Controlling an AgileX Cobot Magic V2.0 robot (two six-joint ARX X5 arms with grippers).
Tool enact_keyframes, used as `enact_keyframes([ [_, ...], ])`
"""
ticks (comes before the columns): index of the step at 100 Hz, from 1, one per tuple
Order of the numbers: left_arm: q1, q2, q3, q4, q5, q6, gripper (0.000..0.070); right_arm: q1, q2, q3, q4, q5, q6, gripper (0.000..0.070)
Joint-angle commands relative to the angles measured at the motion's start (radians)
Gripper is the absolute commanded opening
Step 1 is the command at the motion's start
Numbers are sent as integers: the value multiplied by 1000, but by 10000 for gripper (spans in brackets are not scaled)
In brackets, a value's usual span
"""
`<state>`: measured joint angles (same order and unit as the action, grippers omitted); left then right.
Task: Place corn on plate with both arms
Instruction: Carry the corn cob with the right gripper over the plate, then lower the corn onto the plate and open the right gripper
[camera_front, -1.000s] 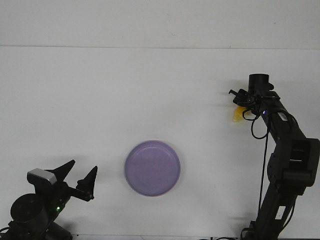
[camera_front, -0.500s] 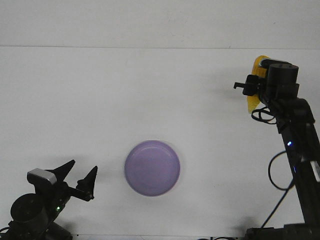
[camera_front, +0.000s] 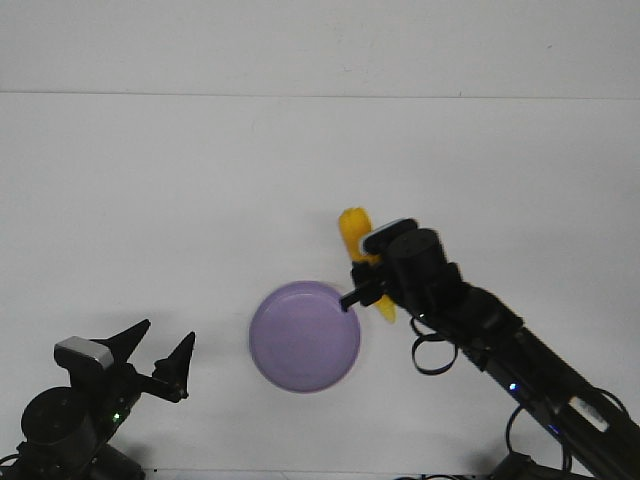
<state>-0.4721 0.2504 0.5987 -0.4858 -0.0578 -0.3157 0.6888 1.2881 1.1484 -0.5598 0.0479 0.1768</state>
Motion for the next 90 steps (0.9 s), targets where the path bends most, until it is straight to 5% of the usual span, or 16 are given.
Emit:
enact_keyframes([
  [1,-5,5,1,8,-5,-2,579,76,31,-29,61,6,41,180],
  [50,-5,5,1,8,-5,-2,579,232,333,-90,178,31,65,186],
  [74,-5,5,2,8,-5,-2,579,237,349,-90,177,21,78,477],
  [90,-5,4,1,8,-5,-2,579,234,317,-88,169,25,87,494],
])
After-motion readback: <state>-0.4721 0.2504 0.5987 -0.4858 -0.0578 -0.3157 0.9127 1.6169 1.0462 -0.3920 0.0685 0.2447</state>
